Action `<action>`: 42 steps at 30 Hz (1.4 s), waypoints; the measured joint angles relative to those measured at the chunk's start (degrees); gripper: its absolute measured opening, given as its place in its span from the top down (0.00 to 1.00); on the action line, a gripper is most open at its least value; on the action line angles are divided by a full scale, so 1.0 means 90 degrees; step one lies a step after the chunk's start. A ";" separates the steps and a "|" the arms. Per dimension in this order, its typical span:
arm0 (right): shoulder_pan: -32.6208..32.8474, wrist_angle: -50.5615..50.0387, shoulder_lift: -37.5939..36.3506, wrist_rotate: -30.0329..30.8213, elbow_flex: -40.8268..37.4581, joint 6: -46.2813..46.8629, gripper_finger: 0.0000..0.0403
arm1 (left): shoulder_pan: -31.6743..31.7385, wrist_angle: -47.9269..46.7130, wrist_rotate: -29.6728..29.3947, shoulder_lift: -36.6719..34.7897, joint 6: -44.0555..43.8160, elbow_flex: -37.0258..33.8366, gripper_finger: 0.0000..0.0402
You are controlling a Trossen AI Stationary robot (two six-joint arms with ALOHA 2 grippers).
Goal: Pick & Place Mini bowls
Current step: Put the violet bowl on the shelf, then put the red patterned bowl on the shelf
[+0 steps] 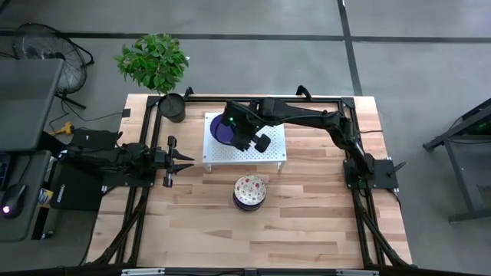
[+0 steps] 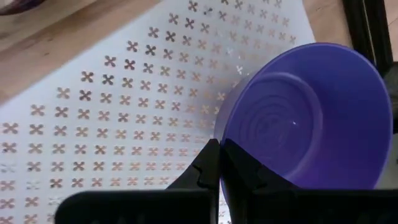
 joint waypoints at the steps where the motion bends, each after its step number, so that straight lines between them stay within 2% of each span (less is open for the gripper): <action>1: 0.0000 -0.0006 0.0000 0.0000 0.0000 0.0057 1.00 | 0.0000 0.0002 0.0000 0.0000 0.0000 0.0000 0.82; 10: 0.0024 -0.0094 0.0000 -0.0314 0.0000 0.0196 1.00 | 0.0000 0.0002 0.0000 0.0000 0.0000 0.0000 0.82; 22: 0.0069 -0.0004 0.0000 -0.0224 0.0000 0.0655 0.99 | 0.0000 0.0002 -0.0001 0.0000 0.0000 0.0000 0.82; 35: 0.0080 0.0119 0.0000 -0.0257 0.0000 0.0785 0.82 | 0.0000 0.0002 -0.0001 0.0000 0.0000 0.0000 0.82; 42: 0.0139 0.0188 -0.0051 -0.0155 0.0069 0.1345 0.74 | 0.0000 0.0000 -0.0002 0.0000 0.0000 0.0000 0.82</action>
